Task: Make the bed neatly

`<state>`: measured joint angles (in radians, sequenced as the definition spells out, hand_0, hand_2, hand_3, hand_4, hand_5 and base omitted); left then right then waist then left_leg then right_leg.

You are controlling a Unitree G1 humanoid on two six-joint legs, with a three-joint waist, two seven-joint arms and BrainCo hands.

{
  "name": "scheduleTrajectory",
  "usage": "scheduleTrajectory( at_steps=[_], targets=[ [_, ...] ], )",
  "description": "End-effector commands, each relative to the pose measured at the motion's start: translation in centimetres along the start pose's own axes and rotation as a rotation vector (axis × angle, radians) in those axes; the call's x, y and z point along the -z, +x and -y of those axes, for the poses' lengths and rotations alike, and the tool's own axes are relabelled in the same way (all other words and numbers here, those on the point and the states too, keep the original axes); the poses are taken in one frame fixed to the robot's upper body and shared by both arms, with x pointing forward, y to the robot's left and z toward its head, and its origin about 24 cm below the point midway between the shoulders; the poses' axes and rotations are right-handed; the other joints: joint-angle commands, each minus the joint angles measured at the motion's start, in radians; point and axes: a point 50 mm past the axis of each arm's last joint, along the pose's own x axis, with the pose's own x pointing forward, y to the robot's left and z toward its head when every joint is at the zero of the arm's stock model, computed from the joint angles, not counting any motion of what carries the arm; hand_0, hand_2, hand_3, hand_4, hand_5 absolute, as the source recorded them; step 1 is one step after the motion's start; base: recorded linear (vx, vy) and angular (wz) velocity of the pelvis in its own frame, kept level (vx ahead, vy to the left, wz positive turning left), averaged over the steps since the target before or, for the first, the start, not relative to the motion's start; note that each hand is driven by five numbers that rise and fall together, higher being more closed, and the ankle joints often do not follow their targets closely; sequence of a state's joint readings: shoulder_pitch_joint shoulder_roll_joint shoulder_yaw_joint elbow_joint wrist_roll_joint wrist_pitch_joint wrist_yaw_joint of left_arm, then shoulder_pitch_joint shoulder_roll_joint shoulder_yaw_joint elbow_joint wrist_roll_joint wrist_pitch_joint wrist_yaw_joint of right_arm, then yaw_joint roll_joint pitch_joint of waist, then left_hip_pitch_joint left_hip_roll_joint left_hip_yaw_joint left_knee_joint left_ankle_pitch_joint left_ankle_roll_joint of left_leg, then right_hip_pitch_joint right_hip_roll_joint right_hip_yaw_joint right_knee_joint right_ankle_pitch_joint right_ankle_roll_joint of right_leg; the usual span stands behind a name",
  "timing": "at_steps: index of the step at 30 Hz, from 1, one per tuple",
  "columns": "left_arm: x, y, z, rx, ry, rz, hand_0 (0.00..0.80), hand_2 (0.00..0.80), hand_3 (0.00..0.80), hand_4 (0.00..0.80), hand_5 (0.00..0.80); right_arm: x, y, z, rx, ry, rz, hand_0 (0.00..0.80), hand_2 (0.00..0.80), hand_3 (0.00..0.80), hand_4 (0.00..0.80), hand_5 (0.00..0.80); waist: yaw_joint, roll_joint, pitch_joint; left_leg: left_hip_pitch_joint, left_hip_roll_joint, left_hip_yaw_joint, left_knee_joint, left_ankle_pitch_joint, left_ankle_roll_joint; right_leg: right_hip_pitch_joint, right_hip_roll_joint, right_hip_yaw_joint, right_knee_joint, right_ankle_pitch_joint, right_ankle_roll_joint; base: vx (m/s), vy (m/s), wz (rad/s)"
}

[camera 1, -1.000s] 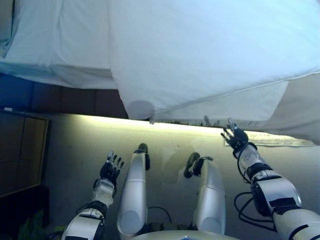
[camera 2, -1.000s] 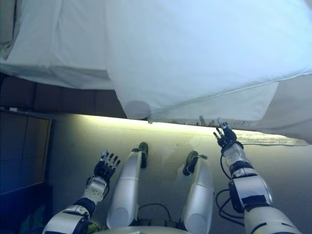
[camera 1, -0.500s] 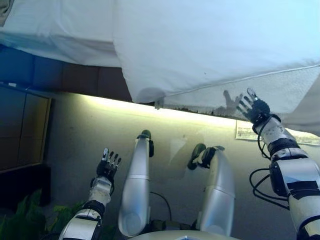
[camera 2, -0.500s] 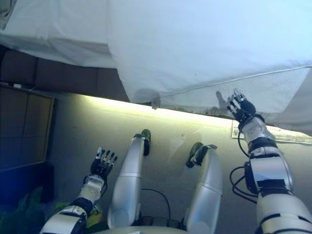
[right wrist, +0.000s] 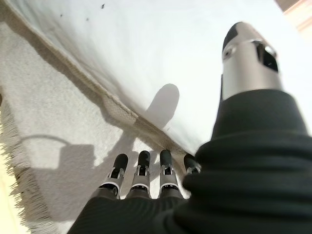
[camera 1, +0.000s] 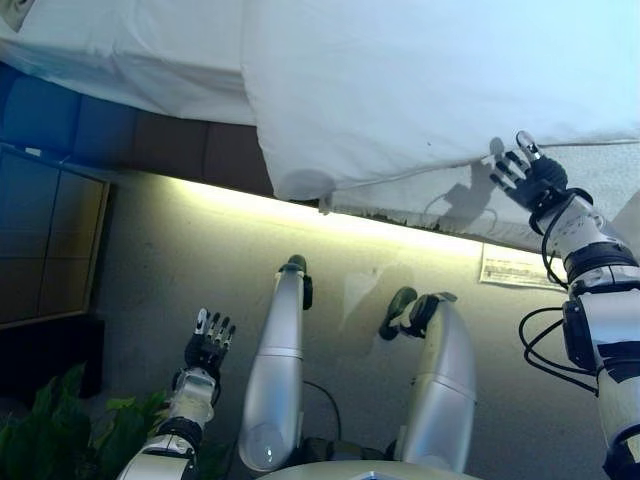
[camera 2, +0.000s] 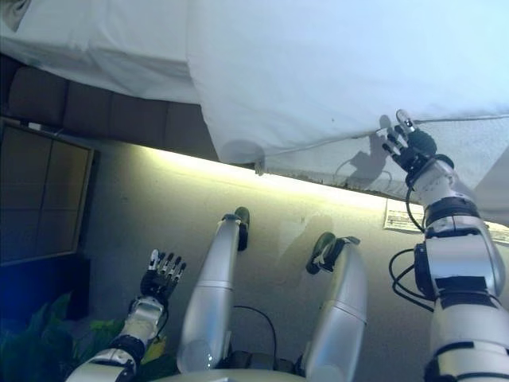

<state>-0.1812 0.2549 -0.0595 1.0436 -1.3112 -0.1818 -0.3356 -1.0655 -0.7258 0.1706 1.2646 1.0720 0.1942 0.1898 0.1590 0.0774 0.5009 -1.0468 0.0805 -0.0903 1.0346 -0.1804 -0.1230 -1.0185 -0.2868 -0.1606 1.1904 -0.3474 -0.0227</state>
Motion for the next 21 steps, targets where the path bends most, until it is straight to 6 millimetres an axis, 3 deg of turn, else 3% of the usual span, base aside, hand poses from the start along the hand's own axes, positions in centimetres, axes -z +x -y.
scheduleTrajectory(
  at_steps=[1,10,16,17,19,21],
  targets=[
    [-0.2,-2.4,-3.4,-0.072,0.003,0.02,0.0,0.0,0.0,0.0,0.0,-3.4,-0.7,0.5,-0.007,-0.004,0.092,0.0,0.0,0.0,0.0,0.0,0.006,0.026,-0.023,0.002,-0.007,0.067,-0.03,0.006,0.104,-0.03,0.004,0.074,-0.087,0.145,0.033,0.0,0.0,0.0],
    [-0.9,-3.0,-4.3,-0.091,0.009,0.039,0.0,0.0,0.0,0.0,0.0,-6.7,-1.2,-0.5,-0.034,-0.008,0.171,0.0,0.0,0.0,0.0,0.0,0.021,0.028,-0.006,-0.015,-0.011,0.055,-0.017,0.02,0.097,-0.041,0.004,0.066,-0.064,0.145,0.032,0.001,-0.005,0.0],
    [-0.7,-3.3,-4.5,-0.079,0.016,0.033,0.0,0.0,0.0,0.0,0.0,-7.0,-1.4,-0.6,-0.082,-0.029,0.171,0.0,0.0,0.0,0.0,0.0,0.026,0.019,-0.006,0.027,-0.005,0.054,-0.052,0.025,0.091,0.003,0.007,0.055,-0.096,0.148,0.033,0.005,-0.006,0.02],
    [-0.7,-3.3,-4.5,-0.076,0.018,0.033,0.0,0.0,0.0,0.0,0.0,-7.0,-1.4,-0.4,-0.081,-0.039,0.173,0.104,0.104,0.104,0.104,0.104,0.026,0.017,-0.006,0.035,-0.004,0.054,-0.057,0.027,0.091,0.011,0.006,0.052,-0.103,0.15,0.034,0.0,0.0,0.0],
    [-0.5,-3.4,-4.5,-0.074,0.022,0.034,0.0,0.0,0.0,0.0,0.0,-7.2,-1.6,-0.1,-0.079,-0.046,0.2,0.8,0.8,0.8,0.8,0.8,0.026,0.015,-0.005,0.047,-0.001,0.054,-0.061,0.029,0.091,0.024,0.005,0.049,-0.108,0.153,0.034,0.0,0.0,0.0],
    [-0.6,-3.6,-4.7,-0.079,0.023,0.039,0.0,0.0,0.0,0.0,0.0,-7.5,-1.8,0.3,-0.083,-0.038,0.22,0.8,0.8,0.8,0.8,0.8,0.026,0.013,-0.008,0.064,0.001,0.055,-0.074,0.03,0.089,0.043,0.005,0.046,-0.12,0.153,0.036,0.0,0.0,0.0]
  ],
)
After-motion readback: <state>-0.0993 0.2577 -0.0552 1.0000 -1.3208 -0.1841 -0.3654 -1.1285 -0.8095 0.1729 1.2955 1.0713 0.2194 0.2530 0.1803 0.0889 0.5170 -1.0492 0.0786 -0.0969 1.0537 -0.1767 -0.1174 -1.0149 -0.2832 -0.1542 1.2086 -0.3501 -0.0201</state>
